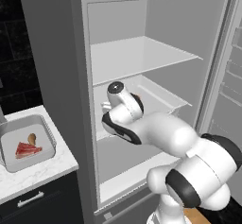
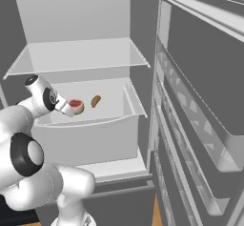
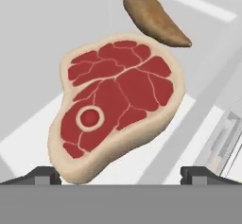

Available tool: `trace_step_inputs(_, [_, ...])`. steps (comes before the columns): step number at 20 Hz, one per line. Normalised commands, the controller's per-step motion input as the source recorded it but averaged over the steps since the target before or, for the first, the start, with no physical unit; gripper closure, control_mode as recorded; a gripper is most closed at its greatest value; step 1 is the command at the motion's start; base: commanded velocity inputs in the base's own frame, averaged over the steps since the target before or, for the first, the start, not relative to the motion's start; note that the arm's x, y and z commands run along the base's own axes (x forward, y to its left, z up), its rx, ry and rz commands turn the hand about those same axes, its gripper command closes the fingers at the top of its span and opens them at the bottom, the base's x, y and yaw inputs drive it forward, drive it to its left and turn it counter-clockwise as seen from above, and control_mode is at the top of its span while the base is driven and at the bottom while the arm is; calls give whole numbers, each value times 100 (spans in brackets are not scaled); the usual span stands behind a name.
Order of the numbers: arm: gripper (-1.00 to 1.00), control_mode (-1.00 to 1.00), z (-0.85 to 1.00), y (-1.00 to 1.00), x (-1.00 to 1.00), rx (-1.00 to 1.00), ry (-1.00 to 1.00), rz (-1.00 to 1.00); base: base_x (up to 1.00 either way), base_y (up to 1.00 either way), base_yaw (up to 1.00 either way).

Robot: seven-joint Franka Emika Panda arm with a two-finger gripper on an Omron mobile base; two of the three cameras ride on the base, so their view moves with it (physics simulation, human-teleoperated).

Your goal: Place one sweet potato and one steak in each tupperware on the nearby counter, to pack two identical lunches.

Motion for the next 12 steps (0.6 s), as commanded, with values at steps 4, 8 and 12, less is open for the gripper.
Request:
trace_step_inputs(4, [-100, -100, -1, -49, -61, 4, 0, 3, 0, 0, 0])
trace_step_inputs(8, [-100, -100, 13, -17, -8, 3, -4, 9, 0, 0, 0])
trace_step_inputs(12, [-100, -100, 43, 0, 22, 1, -1, 18, 0, 0, 0])
